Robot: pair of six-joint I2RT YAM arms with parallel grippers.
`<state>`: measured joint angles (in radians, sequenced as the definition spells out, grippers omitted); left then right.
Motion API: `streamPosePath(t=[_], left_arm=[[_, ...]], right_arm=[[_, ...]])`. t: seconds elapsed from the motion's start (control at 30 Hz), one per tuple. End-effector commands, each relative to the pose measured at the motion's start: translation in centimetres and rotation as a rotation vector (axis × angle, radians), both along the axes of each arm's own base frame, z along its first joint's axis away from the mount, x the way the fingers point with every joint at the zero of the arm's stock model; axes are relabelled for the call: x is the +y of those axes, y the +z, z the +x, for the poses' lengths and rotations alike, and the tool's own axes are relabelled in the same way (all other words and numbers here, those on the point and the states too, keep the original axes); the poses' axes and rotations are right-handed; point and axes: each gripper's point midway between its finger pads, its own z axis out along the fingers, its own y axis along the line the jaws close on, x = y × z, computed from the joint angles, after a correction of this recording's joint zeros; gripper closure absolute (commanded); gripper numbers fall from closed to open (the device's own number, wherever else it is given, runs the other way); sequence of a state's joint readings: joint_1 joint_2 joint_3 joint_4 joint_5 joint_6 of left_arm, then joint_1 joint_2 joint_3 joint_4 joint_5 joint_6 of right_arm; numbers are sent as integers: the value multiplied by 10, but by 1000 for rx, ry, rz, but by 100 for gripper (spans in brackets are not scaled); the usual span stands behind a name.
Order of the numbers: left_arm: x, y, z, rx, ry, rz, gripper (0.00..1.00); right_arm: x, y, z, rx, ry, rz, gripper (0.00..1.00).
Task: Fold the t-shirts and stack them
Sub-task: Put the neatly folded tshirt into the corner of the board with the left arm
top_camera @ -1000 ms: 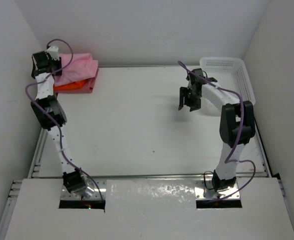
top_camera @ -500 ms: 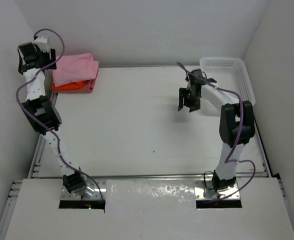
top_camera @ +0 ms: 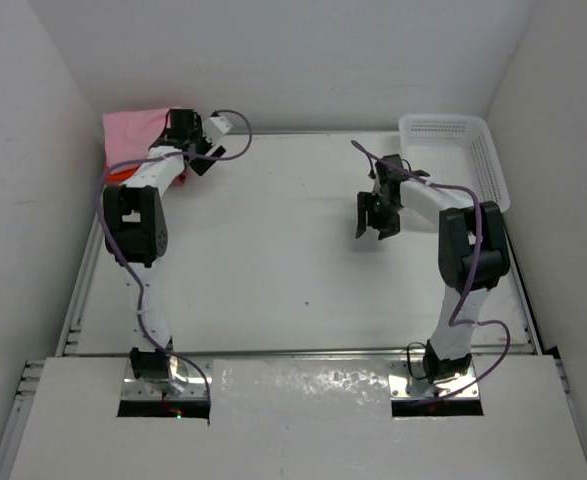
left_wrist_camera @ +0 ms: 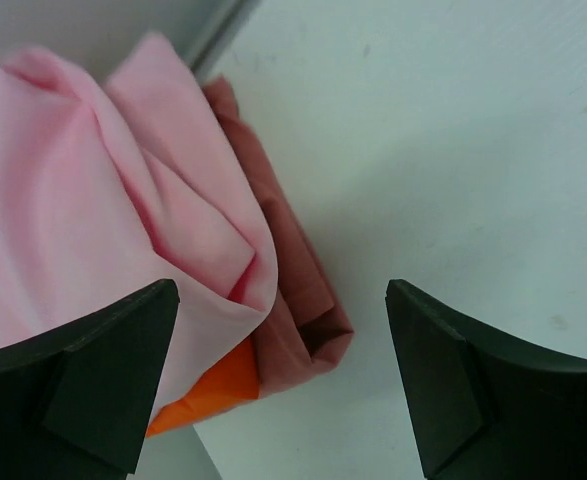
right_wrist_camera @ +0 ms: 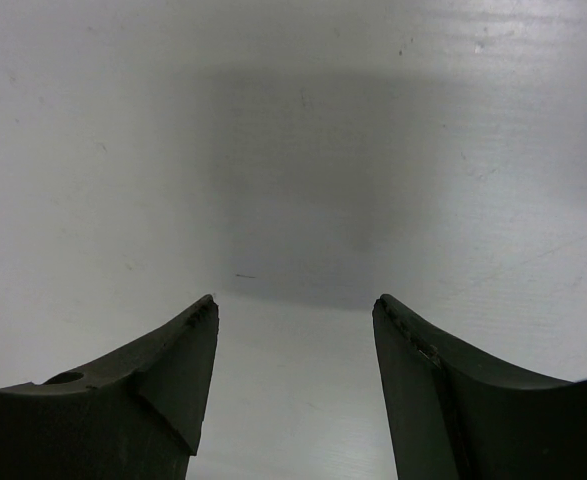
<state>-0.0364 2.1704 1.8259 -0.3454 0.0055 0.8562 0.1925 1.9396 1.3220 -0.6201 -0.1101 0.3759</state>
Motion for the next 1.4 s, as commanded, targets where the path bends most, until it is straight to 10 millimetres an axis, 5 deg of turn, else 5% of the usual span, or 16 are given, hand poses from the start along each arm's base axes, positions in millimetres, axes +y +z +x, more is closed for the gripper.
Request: streamPosePath(t=[0.0, 0.2, 0.4, 0.57, 0.6, 0.7, 0.8, 0.83, 1.03, 1.37], left_arm=[[47, 19, 19, -80, 110, 83, 17], [62, 22, 31, -170, 241, 78, 26], [49, 13, 26, -171, 227, 88, 33], [32, 2, 26, -184, 116, 55, 66], [32, -3, 26, -182, 111, 56, 81], [42, -9, 27, -152, 147, 82, 100], [40, -1, 19, -152, 121, 68, 100], [37, 16, 16, -175, 98, 78, 100], [38, 17, -7, -120, 66, 117, 100], [46, -28, -26, 31, 67, 161, 100]], right_arm=[[4, 13, 5, -65, 24, 15, 38], [5, 8, 3, -55, 27, 18, 39], [7, 4, 3, -48, 27, 29, 38], [9, 4, 6, -42, 29, 35, 39], [8, 4, 6, -41, 29, 33, 38], [7, 7, 4, -44, 30, 24, 39], [2, 9, 2, -49, 29, 8, 39], [2, 9, 1, -46, 30, 5, 38], [3, 8, 0, -42, 27, 15, 38], [1, 11, 0, -46, 30, 0, 38]])
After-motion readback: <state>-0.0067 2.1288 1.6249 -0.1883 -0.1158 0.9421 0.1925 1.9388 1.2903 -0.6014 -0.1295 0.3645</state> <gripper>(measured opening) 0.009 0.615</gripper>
